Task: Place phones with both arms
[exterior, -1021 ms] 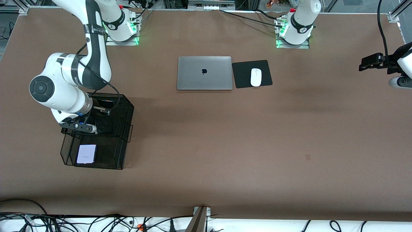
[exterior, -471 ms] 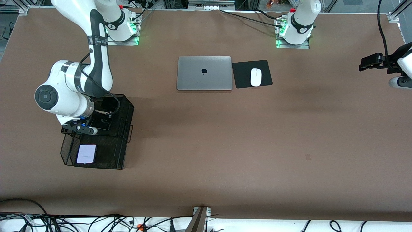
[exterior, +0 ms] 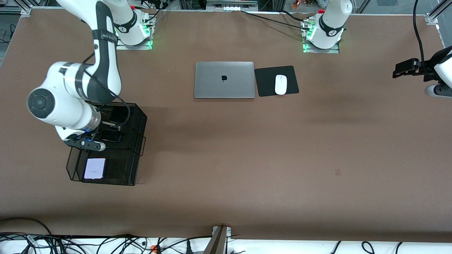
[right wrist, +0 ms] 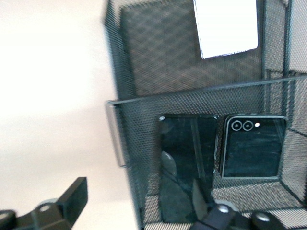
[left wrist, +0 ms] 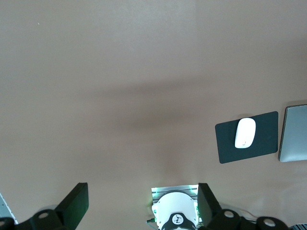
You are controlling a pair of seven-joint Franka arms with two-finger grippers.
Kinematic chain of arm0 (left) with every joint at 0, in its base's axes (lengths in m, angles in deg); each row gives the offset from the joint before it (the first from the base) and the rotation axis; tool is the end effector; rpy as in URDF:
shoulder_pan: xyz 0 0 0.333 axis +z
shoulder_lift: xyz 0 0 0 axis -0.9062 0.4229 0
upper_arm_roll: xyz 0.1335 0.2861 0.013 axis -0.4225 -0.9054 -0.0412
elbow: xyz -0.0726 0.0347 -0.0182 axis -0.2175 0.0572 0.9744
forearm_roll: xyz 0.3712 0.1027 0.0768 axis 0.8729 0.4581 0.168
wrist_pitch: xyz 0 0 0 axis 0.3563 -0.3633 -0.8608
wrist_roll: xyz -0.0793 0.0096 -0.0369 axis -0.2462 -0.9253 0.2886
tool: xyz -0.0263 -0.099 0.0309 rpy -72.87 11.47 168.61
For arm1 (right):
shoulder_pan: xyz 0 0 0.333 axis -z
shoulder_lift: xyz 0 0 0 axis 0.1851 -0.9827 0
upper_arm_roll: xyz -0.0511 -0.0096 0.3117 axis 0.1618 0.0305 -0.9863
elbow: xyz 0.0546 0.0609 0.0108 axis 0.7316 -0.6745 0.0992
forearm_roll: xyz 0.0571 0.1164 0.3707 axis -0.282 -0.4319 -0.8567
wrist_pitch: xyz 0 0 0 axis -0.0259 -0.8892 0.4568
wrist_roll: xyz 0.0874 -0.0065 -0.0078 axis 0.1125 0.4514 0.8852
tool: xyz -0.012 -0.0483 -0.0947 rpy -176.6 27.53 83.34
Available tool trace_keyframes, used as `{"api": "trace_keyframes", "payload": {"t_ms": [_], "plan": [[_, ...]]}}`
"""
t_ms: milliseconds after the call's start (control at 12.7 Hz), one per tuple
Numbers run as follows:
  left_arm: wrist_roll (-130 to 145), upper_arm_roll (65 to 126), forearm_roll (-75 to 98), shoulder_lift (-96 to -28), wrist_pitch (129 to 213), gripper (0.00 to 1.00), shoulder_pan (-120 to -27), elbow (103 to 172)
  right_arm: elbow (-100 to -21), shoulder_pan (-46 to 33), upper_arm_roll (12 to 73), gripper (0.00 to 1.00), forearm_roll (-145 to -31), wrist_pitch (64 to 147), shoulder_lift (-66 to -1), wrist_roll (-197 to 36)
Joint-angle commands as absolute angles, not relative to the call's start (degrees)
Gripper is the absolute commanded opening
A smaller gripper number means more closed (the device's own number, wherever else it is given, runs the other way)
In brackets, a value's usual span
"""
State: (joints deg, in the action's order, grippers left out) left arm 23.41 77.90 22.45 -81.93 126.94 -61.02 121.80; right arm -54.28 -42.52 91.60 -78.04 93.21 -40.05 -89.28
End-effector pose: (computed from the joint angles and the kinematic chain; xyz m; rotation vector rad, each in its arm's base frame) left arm 0.5496 0.0364 0.5959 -3.1027 0.1588 0.4570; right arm 0.6387 0.1066 0.4075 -3.1091 0.2824 0.1692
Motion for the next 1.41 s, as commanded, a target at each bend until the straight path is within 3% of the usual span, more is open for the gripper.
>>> {"api": "trace_keyframes", "payload": {"t_ms": [0, 314, 1100, 1179, 1336], "plan": [[23.0, 78.1, 23.2, -82.3, 126.8, 1.00, -61.2, 122.1, -44.7, -38.9, 91.7, 0.99, -78.6, 85.5, -39.8, -87.9], [23.0, 78.1, 23.2, -82.2, 126.8, 1.00, -61.2, 122.1, -35.5, -33.5, 90.8, 0.99, -79.3, 79.0, -40.4, -87.7], [22.5, 78.2, 23.2, -82.4, 126.9, 1.00, -61.7, 122.0, -34.8, -29.0, 87.5, 1.00, -79.4, 82.2, -41.9, -87.3], [22.5, 78.2, 23.2, -82.4, 126.9, 1.00, -61.7, 122.0, -34.5, -23.5, 81.5, 1.00, -79.4, 81.9, -41.3, -87.6], [22.5, 78.2, 23.2, -82.5, 126.9, 1.00, -61.7, 121.9, -32.2, -9.2, 62.0, 1.00, -70.1, 81.8, -37.7, -87.7]]}}
